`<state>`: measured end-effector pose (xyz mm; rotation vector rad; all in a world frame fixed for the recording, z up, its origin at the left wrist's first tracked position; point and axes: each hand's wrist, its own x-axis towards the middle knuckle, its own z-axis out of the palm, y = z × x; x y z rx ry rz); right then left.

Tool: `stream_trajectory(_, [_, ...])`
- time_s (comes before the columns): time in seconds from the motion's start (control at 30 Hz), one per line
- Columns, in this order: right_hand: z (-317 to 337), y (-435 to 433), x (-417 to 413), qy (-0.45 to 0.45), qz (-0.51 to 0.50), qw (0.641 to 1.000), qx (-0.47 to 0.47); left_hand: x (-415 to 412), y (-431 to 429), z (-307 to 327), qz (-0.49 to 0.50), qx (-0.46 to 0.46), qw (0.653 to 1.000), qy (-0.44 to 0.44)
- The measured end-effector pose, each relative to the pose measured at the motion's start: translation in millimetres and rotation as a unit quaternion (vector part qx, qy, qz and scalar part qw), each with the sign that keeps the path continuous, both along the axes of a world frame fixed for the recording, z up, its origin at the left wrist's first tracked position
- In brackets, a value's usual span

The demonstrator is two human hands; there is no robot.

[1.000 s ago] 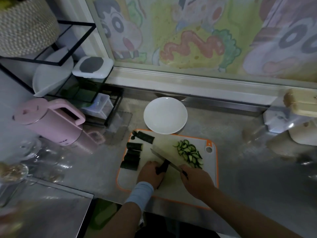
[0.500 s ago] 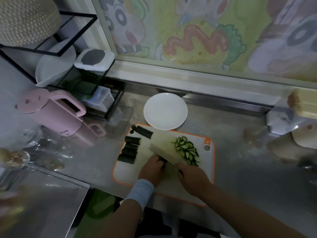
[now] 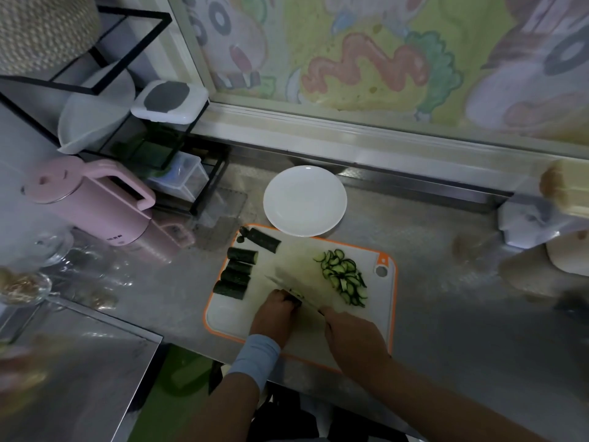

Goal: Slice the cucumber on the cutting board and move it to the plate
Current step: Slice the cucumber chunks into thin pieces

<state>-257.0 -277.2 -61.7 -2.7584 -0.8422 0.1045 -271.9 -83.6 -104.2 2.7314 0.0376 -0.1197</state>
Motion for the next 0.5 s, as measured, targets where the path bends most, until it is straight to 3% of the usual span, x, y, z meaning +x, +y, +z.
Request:
stream_trajectory(0.23, [-0.4, -10.0, -4.7, -0.002, -0.015, 1.0, -0.017, 1.6, -1.4, 7.1, 0.022, -0.019, 0.999, 0.019])
stream_trajectory(0.3, [3.5, -11.3, -3.6, -0.004, -0.024, 1.0, -0.017, 1.7, -3.7, 16.7, 0.074, -0.059, 0.995, 0.006])
stream_trajectory(0.4, [8.7, -11.1, 3.5, -0.011, -0.037, 0.999, -0.034, 3.4, 0.8, 35.0, 0.238, -0.157, 0.948, -0.138])
stream_trajectory(0.43, [9.6, -11.0, 6.9, -0.012, -0.038, 0.998, -0.04, 6.0, 4.1, 40.9, 0.263, -0.142, 0.937, -0.182])
stream_trajectory(0.5, [11.5, -11.1, 13.8, -0.021, -0.033, 0.998, -0.052, 17.3, 10.0, 54.0, 0.225, -0.022, 0.956, -0.187])
